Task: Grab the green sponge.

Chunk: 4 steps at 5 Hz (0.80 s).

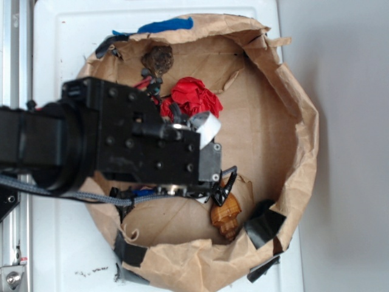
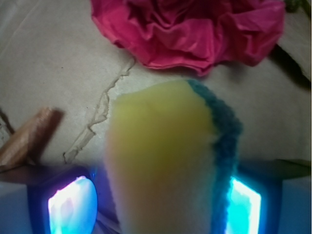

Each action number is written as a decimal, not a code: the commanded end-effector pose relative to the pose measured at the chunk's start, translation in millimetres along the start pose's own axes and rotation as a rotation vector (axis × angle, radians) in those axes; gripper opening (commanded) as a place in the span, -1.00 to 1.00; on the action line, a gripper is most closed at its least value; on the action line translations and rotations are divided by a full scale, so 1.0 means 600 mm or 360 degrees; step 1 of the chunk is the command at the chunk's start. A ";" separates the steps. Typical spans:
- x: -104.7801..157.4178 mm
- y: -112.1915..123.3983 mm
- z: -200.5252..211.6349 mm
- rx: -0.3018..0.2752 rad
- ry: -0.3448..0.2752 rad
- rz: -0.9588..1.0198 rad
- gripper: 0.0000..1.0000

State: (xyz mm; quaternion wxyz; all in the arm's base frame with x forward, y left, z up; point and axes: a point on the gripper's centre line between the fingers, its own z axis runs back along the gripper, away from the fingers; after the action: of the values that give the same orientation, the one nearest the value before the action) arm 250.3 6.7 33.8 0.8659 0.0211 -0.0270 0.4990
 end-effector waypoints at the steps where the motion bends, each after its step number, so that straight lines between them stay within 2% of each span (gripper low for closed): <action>1: 0.003 0.009 0.020 -0.0058 0.0032 -0.0020 -1.00; 2: 0.008 0.014 0.029 -0.0055 0.0050 -0.0033 -1.00; 3: 0.023 0.019 0.052 -0.0082 0.0104 -0.0175 -1.00; 4: 0.042 0.015 0.101 -0.0083 0.0100 -0.0573 -1.00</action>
State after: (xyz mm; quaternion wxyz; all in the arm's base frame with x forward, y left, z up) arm 244.3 19.2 80.8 0.9449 -0.0019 0.0265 0.3264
